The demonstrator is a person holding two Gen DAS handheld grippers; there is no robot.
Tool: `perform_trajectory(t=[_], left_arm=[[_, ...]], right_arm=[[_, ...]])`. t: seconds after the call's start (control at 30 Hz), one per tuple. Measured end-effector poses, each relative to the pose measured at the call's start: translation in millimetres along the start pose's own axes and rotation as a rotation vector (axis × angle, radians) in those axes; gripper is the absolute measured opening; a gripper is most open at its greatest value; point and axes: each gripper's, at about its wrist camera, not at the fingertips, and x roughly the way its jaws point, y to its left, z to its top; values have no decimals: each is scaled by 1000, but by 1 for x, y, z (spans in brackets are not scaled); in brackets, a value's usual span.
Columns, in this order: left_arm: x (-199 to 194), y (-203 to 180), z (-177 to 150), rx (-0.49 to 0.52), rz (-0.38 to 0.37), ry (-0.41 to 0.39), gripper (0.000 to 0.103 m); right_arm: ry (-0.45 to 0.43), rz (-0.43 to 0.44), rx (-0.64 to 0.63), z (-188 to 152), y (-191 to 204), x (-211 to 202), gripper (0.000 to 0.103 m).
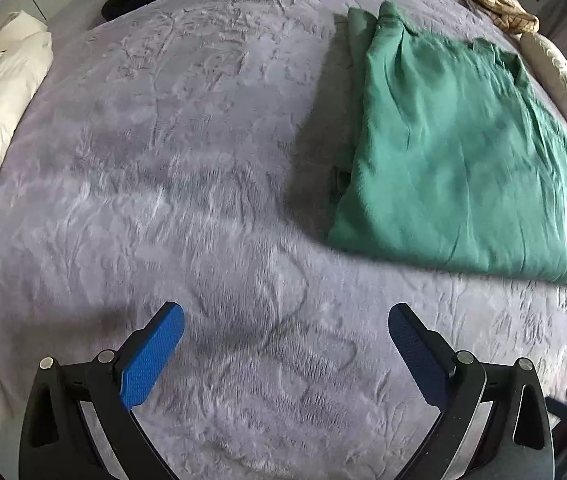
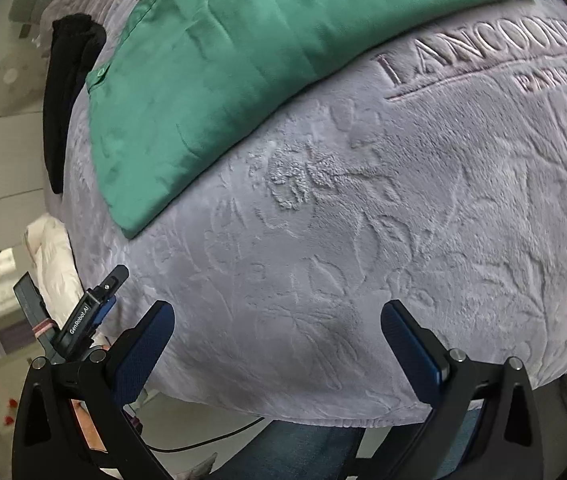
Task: Fold large clothes
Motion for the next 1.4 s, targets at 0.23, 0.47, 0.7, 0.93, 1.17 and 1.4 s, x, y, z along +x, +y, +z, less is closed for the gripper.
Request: perform_trajectory(t=[0.23,0.47,0.7,0.93,1.17,1.4], left_arm=[[15,-8,58,-14,3,-72,102],[61,-9,64,65,70,44,102],[48,2,62,58,84,25,102],[38,3,50,43,72,20,102],[32,9,49,16,49,28,102],[36,-5,49,54,41,26,102]], right_arm=[[-7,4,33,-11,-7,1,103],[-38,-20,27,-19,-6,-8,103],[-47,-17,48,-12,-13,-10,103],[-32,0,23,-5,7,-6,103],[-18,13,8,8,18,6,103],[-49,53,-8,23,27,18,103]])
